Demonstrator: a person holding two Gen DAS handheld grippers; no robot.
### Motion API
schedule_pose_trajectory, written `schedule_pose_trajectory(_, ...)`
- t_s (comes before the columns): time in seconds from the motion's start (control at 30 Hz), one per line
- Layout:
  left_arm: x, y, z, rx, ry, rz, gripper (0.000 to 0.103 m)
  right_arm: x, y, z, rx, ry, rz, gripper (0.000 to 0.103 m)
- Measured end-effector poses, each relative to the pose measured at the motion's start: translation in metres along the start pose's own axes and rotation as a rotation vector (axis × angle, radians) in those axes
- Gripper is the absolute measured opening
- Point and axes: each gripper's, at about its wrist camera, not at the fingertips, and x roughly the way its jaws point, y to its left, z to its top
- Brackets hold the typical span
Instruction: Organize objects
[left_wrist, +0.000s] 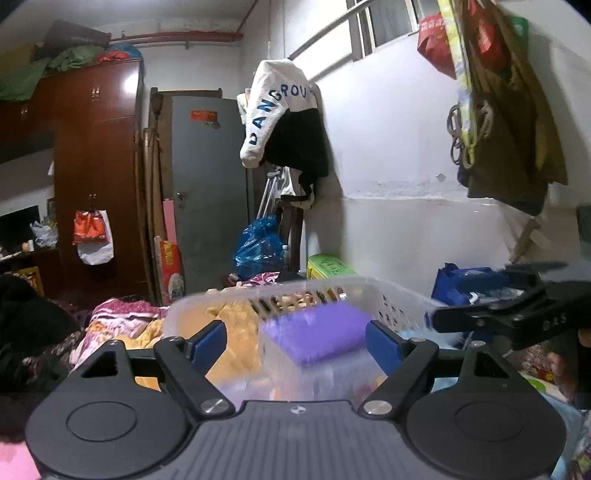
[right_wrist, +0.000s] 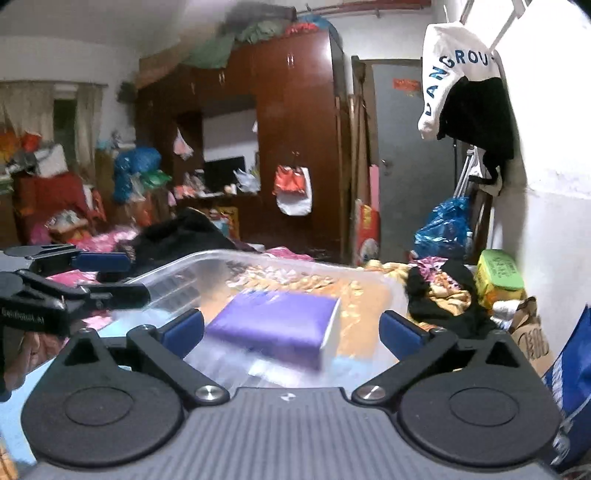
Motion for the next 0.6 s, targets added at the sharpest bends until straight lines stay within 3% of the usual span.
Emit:
schedule_pose_trajectory(0.17, -0.047, 0.008, -0.050, -0.081, -0.003, 0.025, 0.086, -0.021, 0.023, -0.055, 0.043, 0.010, 0.092, 0.103)
schedule_pose_trajectory(0.33, -0.062, 0.014, -0.083, -0.131, 0.007, 0.009, 0.086, -0.012, 0.046, -0.076, 0.059, 0.042, 0.225, 0.102)
schedule_pose_trajectory(0.43, -0.055, 0.016, -0.091, -0.126, 0.036, -0.002, 0.084, 0.001, 0.055, -0.072, 0.012, 0.056, 0.224, 0.092)
schedule_pose_trajectory(0.5, -0.051, 0.019, -0.095, -0.138, 0.058, -0.032, 0.075, 0.012, 0.056, -0.070, 0.003, 0.079, 0.241, 0.083)
schedule_pose_trajectory(0.6, -0.043, 0.022, -0.103, -0.153, 0.091, -0.074, 0.072, 0.023, 0.058, -0.074, 0.001, 0.114, 0.257, 0.073)
